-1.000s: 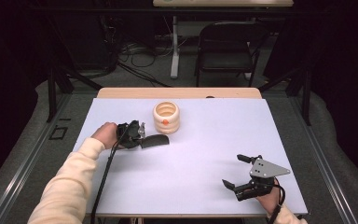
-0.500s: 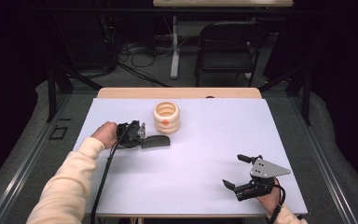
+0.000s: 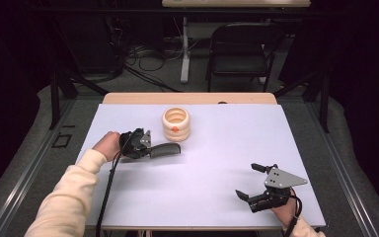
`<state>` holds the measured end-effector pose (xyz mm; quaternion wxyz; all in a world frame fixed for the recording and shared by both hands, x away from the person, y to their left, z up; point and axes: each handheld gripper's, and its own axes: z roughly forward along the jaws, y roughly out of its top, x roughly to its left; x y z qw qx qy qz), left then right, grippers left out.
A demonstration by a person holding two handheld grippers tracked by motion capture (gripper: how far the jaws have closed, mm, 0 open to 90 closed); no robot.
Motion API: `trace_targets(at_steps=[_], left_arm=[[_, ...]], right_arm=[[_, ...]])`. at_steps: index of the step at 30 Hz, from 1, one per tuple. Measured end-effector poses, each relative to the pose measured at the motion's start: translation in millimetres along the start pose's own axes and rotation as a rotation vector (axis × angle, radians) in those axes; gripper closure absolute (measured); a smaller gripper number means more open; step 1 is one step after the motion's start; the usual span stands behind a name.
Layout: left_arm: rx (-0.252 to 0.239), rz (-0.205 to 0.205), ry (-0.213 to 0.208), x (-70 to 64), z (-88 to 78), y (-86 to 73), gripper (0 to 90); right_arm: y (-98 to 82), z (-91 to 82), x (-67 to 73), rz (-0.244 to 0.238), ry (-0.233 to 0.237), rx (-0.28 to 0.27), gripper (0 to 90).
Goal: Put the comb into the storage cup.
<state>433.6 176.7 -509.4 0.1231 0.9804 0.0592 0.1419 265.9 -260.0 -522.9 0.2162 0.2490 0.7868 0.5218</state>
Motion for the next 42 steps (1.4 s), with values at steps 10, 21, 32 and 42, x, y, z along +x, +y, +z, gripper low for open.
trace_targets(at_steps=[10, 21, 32, 42], left_arm=[[-0.095, -0.064, -0.020, -5.9, -8.4, -8.1, 72.2], [-0.161, -0.132, -0.024, -13.5, -14.4, -17.8, 72.2], [-0.222, -0.200, 0.011, -21.5, -22.7, -23.3, 72.2], [-0.254, -0.251, 0.037, -25.7, -27.2, -27.9, 72.2]], right_arm=[[0.1, -0.1, 0.1, 0.000, 0.001, 0.002, 0.1], [0.1, 0.1, 0.0, 0.000, -0.002, 0.002, 0.2], [0.2, 0.1, 0.2, 0.000, -0.002, 0.002, 0.1], [0.1, 0.4, 0.1, 0.001, -0.002, 0.002, 0.1]])
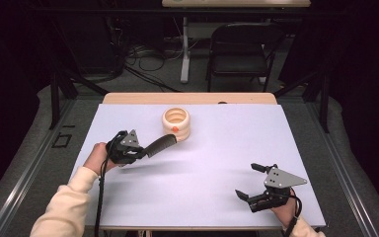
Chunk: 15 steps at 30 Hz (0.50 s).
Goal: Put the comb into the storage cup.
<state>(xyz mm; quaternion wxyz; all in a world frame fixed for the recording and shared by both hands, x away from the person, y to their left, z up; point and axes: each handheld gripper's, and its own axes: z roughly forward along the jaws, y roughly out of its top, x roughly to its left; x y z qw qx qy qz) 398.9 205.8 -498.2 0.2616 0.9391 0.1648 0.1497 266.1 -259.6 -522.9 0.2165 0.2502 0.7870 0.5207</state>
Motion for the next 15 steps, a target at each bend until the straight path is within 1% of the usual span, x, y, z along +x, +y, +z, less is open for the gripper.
trace_targets(at_steps=[1, 3, 4, 11, 14, 15], left_arm=[[-0.001, -0.005, -0.004, 0.0, -0.8, -0.2, 72.2], [-0.011, -0.011, 0.011, -1.1, -1.9, -0.3, 72.2], [-0.013, -0.013, 0.009, -1.6, -2.8, -0.2, 72.2], [-0.051, -0.040, 0.043, -5.2, -6.6, -0.6, 72.2], [-0.063, -0.052, 0.047, -5.8, -7.9, -1.4, 72.3], [-0.076, -0.056, 0.059, -6.4, -7.8, -1.8, 72.2]], right_arm=[[0.0, 0.0, 0.0, 0.000, 0.000, 0.000, 0.1], [0.0, 0.1, -0.2, -0.001, 0.000, -0.001, 0.1], [-0.1, 0.1, -0.1, 0.001, 0.000, 0.000, 0.1], [0.0, -0.1, -0.1, -0.001, 0.001, 0.000, 0.2], [0.0, 0.0, 0.0, 0.000, 0.001, 0.000, 0.1], [0.0, 0.0, -0.1, 0.000, 0.000, 0.000, 0.2]])
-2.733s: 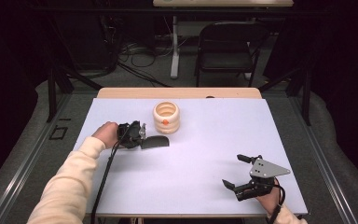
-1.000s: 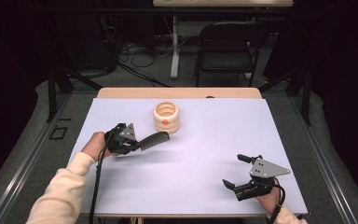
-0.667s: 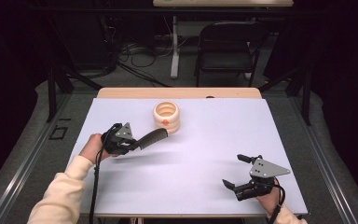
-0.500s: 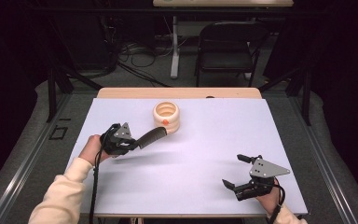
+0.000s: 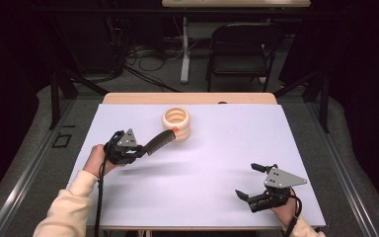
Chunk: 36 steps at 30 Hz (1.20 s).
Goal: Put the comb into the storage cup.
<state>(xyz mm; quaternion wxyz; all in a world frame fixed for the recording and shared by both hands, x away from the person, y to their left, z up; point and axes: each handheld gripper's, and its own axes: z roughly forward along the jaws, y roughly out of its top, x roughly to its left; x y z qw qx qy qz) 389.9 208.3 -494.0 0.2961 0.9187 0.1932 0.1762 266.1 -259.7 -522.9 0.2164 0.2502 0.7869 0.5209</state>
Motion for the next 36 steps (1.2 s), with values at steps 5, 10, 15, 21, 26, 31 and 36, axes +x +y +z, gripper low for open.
trace_targets(at_steps=[5, 10, 15, 21, 26, 31, 36], left_arm=[[-0.007, -0.012, 0.006, 0.5, -1.5, -0.2, 72.2], [-0.029, -0.043, 0.018, 0.8, -1.3, -1.7, 72.2], [-0.041, -0.074, 0.026, 1.6, -2.3, -3.6, 72.3], [-0.055, -0.103, 0.034, 2.0, -2.5, -4.3, 72.2], [-0.063, -0.124, 0.041, 2.6, -2.9, -4.4, 72.2], [-0.082, -0.138, 0.057, 2.7, -4.2, -4.3, 72.2], [-0.101, -0.154, 0.072, 2.6, -4.2, -4.0, 72.2]], right_arm=[[0.0, 0.2, 0.0, -0.001, -0.001, 0.001, 0.2], [-0.1, 0.1, -0.3, -0.001, 0.001, 0.000, 0.2], [-0.3, 0.4, -0.3, 0.002, 0.001, 0.004, 0.2], [-0.4, 0.4, -0.5, 0.002, 0.001, 0.006, 0.2], [-0.5, 0.4, -0.4, 0.002, 0.001, 0.007, 0.2], [-0.5, 0.6, -0.3, 0.003, 0.001, 0.010, 0.2], [-0.7, 0.7, -0.4, 0.003, 0.000, 0.011, 0.2]])
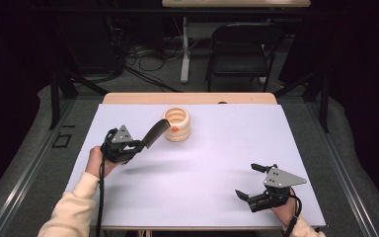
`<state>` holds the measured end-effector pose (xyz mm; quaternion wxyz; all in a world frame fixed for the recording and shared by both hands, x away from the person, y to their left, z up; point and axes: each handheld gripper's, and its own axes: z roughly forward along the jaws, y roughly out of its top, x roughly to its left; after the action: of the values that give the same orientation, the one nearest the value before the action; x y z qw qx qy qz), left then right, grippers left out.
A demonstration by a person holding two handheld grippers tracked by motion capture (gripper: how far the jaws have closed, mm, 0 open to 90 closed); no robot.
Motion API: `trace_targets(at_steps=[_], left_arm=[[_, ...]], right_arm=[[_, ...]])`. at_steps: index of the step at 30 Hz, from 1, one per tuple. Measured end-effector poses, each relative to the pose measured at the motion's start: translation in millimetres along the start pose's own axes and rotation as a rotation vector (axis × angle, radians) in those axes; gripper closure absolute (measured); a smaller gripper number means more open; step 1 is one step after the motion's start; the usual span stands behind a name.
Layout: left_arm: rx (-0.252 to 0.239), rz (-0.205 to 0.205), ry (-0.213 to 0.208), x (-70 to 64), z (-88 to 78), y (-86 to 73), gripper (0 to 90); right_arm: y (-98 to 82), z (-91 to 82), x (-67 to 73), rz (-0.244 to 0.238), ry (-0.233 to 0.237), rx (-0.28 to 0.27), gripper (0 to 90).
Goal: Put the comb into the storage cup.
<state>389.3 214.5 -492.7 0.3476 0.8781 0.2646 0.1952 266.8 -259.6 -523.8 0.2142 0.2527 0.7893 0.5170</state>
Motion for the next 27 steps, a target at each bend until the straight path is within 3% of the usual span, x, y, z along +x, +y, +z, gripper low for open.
trace_targets(at_steps=[12, 27], left_arm=[[-0.017, -0.046, 0.028, 1.7, 0.8, 0.0, 72.2], [-0.057, -0.108, 0.095, 6.1, 0.6, -1.1, 72.2]], right_arm=[[-0.2, 0.5, -0.2, 0.001, 0.001, 0.000, 0.2], [-0.3, 0.8, -0.1, 0.002, 0.002, 0.004, 0.2]])
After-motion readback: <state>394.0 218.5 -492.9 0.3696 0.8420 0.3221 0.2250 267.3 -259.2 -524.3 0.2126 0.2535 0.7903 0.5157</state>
